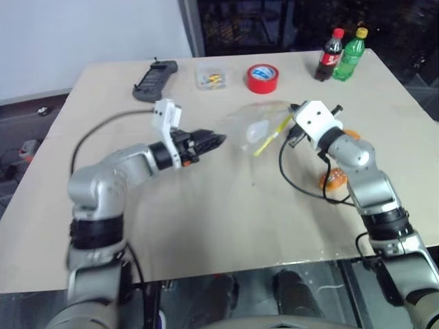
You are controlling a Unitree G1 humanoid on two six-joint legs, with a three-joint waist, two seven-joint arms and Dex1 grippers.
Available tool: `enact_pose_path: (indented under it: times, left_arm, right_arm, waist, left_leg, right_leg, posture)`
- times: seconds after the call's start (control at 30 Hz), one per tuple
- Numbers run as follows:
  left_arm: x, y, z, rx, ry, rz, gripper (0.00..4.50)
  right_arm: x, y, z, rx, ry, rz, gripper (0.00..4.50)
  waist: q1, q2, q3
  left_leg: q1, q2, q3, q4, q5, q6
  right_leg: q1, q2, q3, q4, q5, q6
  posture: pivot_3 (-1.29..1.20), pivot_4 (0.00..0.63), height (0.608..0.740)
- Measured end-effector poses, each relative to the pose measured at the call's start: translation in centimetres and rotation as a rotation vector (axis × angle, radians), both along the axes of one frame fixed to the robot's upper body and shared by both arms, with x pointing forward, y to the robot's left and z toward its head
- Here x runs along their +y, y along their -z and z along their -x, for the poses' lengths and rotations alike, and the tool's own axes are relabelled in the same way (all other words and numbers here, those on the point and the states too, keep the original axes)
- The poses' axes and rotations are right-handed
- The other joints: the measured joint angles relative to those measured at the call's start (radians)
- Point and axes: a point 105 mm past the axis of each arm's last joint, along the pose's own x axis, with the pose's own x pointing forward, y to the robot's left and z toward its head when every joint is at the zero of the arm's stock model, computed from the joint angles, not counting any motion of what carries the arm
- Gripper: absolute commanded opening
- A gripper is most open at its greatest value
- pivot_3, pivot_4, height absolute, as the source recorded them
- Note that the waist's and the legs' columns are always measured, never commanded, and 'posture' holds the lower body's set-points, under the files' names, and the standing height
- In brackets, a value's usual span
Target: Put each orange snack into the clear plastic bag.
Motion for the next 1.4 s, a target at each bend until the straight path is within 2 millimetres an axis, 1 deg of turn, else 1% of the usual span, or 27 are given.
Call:
enact_pose_path:
  times: [0.07, 0.1, 0.2, 0.27, 0.33, 0.4, 0.5, 0.67, 0.77, 0.93, 1.03, 1.23, 1.33, 1.4]
  left_arm:
    - [-0.5, -0.6, 1.0, -0.207, 0.036, -0.187, 2.45]
    - [-1.2, -0.7, 1.5, -0.266, 0.066, -0.226, 2.45]
    - [-2.6, -0.4, 2.6, -0.347, 0.118, -0.272, 2.45]
    - [-3.4, -0.3, 2.5, -0.394, 0.094, -0.285, 2.45]
    - [-3.7, -0.2, 2.2, -0.421, 0.064, -0.302, 2.45]
    - [-4.7, 0.4, 2.2, -0.425, 0.057, -0.298, 2.45]
    - [-5.6, 0.8, 2.2, -0.422, 0.064, -0.299, 2.45]
    - [-6.4, 0.1, 1.7, -0.454, 0.043, -0.296, 2.45]
    - [-7.1, 0.1, 1.7, -0.446, 0.051, -0.282, 2.45]
    - [-7.2, 0.5, 1.6, -0.409, 0.062, -0.282, 2.45]
    - [-6.9, 0.9, 1.7, -0.396, 0.070, -0.298, 2.45]
    - [-6.9, 0.8, 1.5, -0.403, 0.049, -0.295, 2.45]
    - [-7.0, 0.9, 1.4, -0.400, 0.047, -0.290, 1.74]
    - [-7.1, 0.9, 1.4, -0.400, 0.045, -0.288, 1.01]
  right_arm:
    - [-0.1, -0.4, -1.1, 0.032, 0.009, 0.022, 0.00]
    - [0.2, -0.6, -1.5, 0.045, 0.007, 0.024, 0.00]
    - [1.0, -0.6, -2.1, 0.076, -0.004, 0.029, 0.00]
    - [1.6, 0.0, -2.5, 0.107, -0.004, 0.039, 0.00]
    - [1.9, 0.5, -2.6, 0.127, -0.004, 0.044, 0.00]
    - [2.4, 0.7, -2.9, 0.149, -0.001, 0.044, 0.00]
    - [3.1, 0.5, -2.9, 0.148, -0.006, 0.038, 0.00]
    - [4.9, 1.2, -2.6, 0.181, -0.024, 0.020, 0.00]
    - [5.6, 1.2, -2.4, 0.190, -0.029, 0.007, 0.00]
    - [5.5, 1.1, -2.4, 0.189, -0.006, 0.006, 0.00]
    - [5.4, 1.2, -2.4, 0.189, 0.000, 0.006, 0.00]
    - [5.6, 1.1, -2.3, 0.186, -0.005, 0.003, 0.00]
    - [5.7, 1.0, -2.3, 0.183, -0.008, 0.001, 0.00]
    - [5.7, 1.0, -2.3, 0.183, -0.008, 0.001, 0.00]
  waist:
    - [0.007, 0.000, 0.000]
    - [0.011, 0.000, 0.000]
    - [0.012, 0.000, 0.000]
    - [0.011, 0.000, 0.000]
    - [0.008, 0.000, 0.000]
    - [0.004, 0.000, 0.000]
    - [-0.005, 0.000, 0.000]
    - [-0.004, 0.000, 0.000]
    - [-0.003, 0.001, 0.000]
    - [-0.004, 0.001, 0.000]
    - [-0.005, 0.001, 0.000]
    - [-0.004, 0.001, 0.000]
    - [-0.004, 0.001, 0.000]
    - [-0.004, 0.001, 0.000]
  left_leg:
    - [0.000, 0.004, 0.001, -0.004, 0.000, 0.000]
    - [0.000, 0.004, 0.000, -0.005, 0.000, 0.000]
    - [-0.001, 0.004, 0.001, -0.006, 0.000, 0.000]
    - [-0.004, 0.004, 0.001, -0.006, 0.000, 0.000]
    - [-0.006, 0.004, 0.001, -0.006, 0.000, 0.000]
    - [-0.008, 0.004, 0.002, -0.005, 0.000, 0.000]
    - [-0.010, 0.005, 0.002, -0.005, 0.000, 0.000]
    - [-0.011, 0.005, 0.002, -0.004, 0.000, 0.000]
    - [-0.011, 0.005, 0.002, -0.004, 0.000, 0.000]
    - [-0.011, 0.005, 0.002, -0.004, 0.000, 0.000]
    - [-0.011, 0.005, 0.002, -0.004, 0.000, 0.000]
    - [-0.011, 0.005, 0.002, -0.004, 0.000, 0.000]
    - [-0.011, 0.005, 0.002, -0.004, 0.000, 0.000]
    - [-0.011, 0.005, 0.002, -0.004, 0.000, 0.000]
  right_leg:
    - [0.000, 0.003, 0.000, -0.005, 0.002, -0.002]
    - [0.000, 0.003, 0.000, -0.006, 0.002, -0.002]
    - [-0.002, 0.003, 0.001, -0.007, 0.002, -0.002]
    - [-0.005, 0.003, 0.001, -0.007, 0.002, -0.002]
    - [-0.008, 0.003, 0.002, -0.006, 0.002, -0.002]
    - [-0.010, 0.003, 0.002, -0.005, 0.002, -0.002]
    - [-0.013, 0.004, 0.002, -0.004, 0.003, -0.002]
    - [-0.013, 0.005, 0.002, -0.004, 0.003, -0.002]
    - [-0.013, 0.005, 0.002, -0.004, 0.003, -0.002]
    - [-0.013, 0.005, 0.002, -0.004, 0.003, -0.002]
    - [-0.013, 0.005, 0.002, -0.004, 0.003, -0.002]
    - [-0.013, 0.005, 0.002, -0.004, 0.003, -0.002]
    - [-0.013, 0.005, 0.002, -0.004, 0.003, -0.002]
    - [-0.013, 0.005, 0.002, -0.004, 0.003, -0.002]
  posture:
    - [0.00, 0.150, 0.740]
    - [0.00, 0.150, 0.740]
    - [0.00, 0.150, 0.740]
    - [0.00, 0.150, 0.740]
    - [0.00, 0.150, 0.740]
    - [0.00, 0.150, 0.740]
    - [0.00, 0.150, 0.740]
    - [0.00, 0.150, 0.740]
    - [0.00, 0.150, 0.740]
    - [0.00, 0.150, 0.740]
    - [0.00, 0.150, 0.740]
    - [0.00, 0.150, 0.740]
    - [0.00, 0.150, 0.740]
    - [0.00, 0.150, 0.740]
